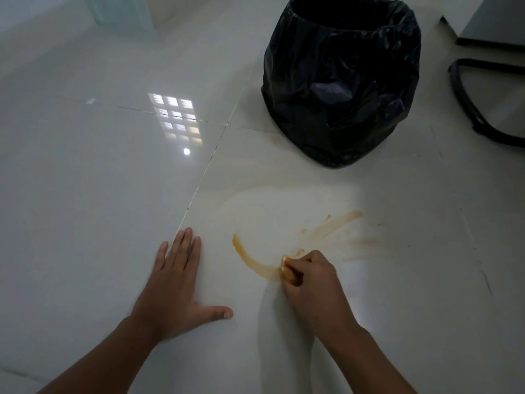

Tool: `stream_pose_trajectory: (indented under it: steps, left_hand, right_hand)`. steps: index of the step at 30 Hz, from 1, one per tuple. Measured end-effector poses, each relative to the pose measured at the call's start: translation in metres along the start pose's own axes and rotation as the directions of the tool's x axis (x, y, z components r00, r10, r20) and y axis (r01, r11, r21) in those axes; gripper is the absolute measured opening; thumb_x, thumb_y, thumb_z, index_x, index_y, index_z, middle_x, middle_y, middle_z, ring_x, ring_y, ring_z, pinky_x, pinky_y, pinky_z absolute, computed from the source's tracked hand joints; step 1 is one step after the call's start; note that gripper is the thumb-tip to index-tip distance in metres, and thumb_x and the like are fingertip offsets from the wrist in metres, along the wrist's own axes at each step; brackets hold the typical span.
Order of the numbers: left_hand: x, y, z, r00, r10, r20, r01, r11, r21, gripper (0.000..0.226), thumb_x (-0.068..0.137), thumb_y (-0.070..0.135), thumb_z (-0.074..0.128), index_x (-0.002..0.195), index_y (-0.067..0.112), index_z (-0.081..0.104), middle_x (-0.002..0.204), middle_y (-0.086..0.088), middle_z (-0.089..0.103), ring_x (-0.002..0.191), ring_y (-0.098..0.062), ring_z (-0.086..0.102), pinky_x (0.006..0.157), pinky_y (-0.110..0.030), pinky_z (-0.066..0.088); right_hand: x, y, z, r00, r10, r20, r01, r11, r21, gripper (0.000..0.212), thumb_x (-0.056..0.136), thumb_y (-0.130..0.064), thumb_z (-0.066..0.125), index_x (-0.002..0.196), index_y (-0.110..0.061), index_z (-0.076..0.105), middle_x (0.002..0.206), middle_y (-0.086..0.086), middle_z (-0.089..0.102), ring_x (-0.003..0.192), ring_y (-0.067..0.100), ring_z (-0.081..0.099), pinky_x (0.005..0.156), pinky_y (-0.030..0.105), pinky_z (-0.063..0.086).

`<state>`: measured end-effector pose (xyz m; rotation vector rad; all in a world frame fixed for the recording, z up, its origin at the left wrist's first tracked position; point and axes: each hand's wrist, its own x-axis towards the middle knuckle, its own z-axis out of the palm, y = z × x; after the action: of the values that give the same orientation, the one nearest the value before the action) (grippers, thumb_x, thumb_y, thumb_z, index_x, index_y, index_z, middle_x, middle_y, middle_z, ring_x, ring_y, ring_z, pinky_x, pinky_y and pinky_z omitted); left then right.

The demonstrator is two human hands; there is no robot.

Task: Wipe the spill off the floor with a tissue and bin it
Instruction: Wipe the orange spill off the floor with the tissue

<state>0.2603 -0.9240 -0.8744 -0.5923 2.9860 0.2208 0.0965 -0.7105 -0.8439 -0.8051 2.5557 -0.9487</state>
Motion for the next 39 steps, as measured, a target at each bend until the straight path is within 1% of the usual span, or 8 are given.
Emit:
stream_pose_trajectory:
  steps: [7, 10, 15, 20, 28, 32, 36, 39]
  left_hand:
    - [-0.002, 0.003, -0.004, 1.000, 0.009, 0.006, -0.009, 1.000, 0.002, 0.145, 0.060, 0.105, 0.035, 0.156, -0.002, 0.013, 0.166, -0.020, 0.003, 0.155, -0.031, 0.000, 0.120, -0.053, 0.006]
    - [-0.003, 0.005, -0.008, 1.000, -0.006, 0.014, 0.006, 1.000, -0.002, 0.145, 0.061, 0.104, 0.035, 0.156, -0.002, 0.013, 0.166, -0.020, 0.002, 0.154, -0.031, -0.001, 0.120, -0.053, 0.006]
    - [-0.003, 0.004, -0.008, 1.000, -0.010, 0.012, 0.010, 1.000, 0.001, 0.143, 0.062, 0.104, 0.036, 0.156, -0.002, 0.015, 0.166, -0.019, 0.003, 0.155, -0.029, -0.001, 0.120, -0.052, 0.007]
    - [0.000, 0.005, -0.008, 1.000, -0.011, 0.018, 0.011, 1.000, 0.011, 0.140, 0.064, 0.102, 0.038, 0.154, -0.004, 0.024, 0.165, -0.021, 0.012, 0.154, -0.032, 0.010, 0.118, -0.052, 0.011]
    - [-0.001, 0.005, -0.007, 0.999, -0.033, -0.017, 0.033, 0.999, -0.039, 0.144, 0.062, 0.103, 0.039, 0.157, 0.001, 0.004, 0.167, -0.013, -0.002, 0.155, -0.024, -0.005, 0.121, -0.048, 0.003]
    - [-0.001, 0.004, -0.006, 0.998, -0.045, -0.031, 0.043, 0.997, -0.067, 0.143, 0.062, 0.103, 0.037, 0.157, 0.002, 0.001, 0.167, -0.011, -0.004, 0.155, -0.022, -0.007, 0.121, -0.046, 0.001]
    - [-0.002, 0.003, -0.007, 0.999, -0.041, -0.031, 0.039, 0.997, -0.074, 0.142, 0.063, 0.103, 0.036, 0.158, 0.004, 0.000, 0.167, -0.010, -0.007, 0.154, -0.019, -0.012, 0.123, -0.047, 0.001]
    - [-0.003, 0.003, -0.007, 0.999, -0.033, -0.028, 0.030, 0.997, -0.072, 0.140, 0.065, 0.102, 0.037, 0.158, 0.004, 0.001, 0.167, -0.010, -0.007, 0.154, -0.020, -0.012, 0.123, -0.048, 0.002]
  right_hand:
    - [0.027, -0.043, 0.031, 0.999, -0.019, 0.035, 0.020, 0.999, -0.025, 0.006, 0.077, -0.017, 0.068, 0.072, -0.016, 0.065, 0.084, -0.006, 0.044, 0.064, 0.003, 0.046, 0.060, 0.009, 0.037]
    - [0.043, -0.053, 0.036, 0.998, -0.033, 0.044, 0.036, 0.997, -0.062, 0.017, 0.080, -0.018, 0.063, 0.064, -0.015, 0.057, 0.081, -0.002, 0.045, 0.062, 0.009, 0.044, 0.056, 0.020, 0.031]
    - [0.056, -0.037, 0.007, 0.997, -0.071, -0.018, 0.070, 0.994, -0.081, 0.010, 0.082, -0.017, 0.061, 0.078, -0.019, 0.071, 0.079, -0.003, 0.050, 0.069, 0.010, 0.049, 0.058, 0.017, 0.033]
    - [0.040, -0.022, 0.000, 0.990, -0.062, 0.130, 0.087, 0.977, -0.193, 0.026, 0.096, -0.031, 0.051, 0.085, -0.016, 0.070, 0.087, 0.001, 0.049, 0.076, 0.015, 0.051, 0.066, 0.021, 0.040]
    - [0.048, -0.057, 0.039, 0.986, -0.069, 0.149, 0.090, 0.986, -0.142, 0.032, 0.083, -0.024, 0.063, 0.060, -0.021, 0.042, 0.077, 0.000, 0.044, 0.071, 0.019, 0.047, 0.050, 0.022, 0.026]
    - [0.059, -0.061, 0.043, 0.992, -0.075, 0.103, 0.085, 0.992, -0.094, 0.018, 0.079, -0.034, 0.072, 0.081, -0.019, 0.062, 0.093, -0.003, 0.044, 0.084, 0.015, 0.048, 0.063, 0.018, 0.036]
    - [0.063, -0.052, 0.033, 0.966, -0.172, 0.192, 0.169, 0.985, 0.034, 0.042, 0.078, -0.017, 0.073, 0.119, -0.024, 0.064, 0.113, -0.006, 0.048, 0.106, 0.015, 0.048, 0.089, 0.026, 0.044]
    - [0.061, -0.044, 0.031, 0.924, -0.267, 0.272, 0.290, 0.956, -0.048, 0.033, 0.087, -0.012, 0.060, 0.116, -0.028, 0.064, 0.104, -0.007, 0.051, 0.099, 0.013, 0.043, 0.075, 0.016, 0.035]
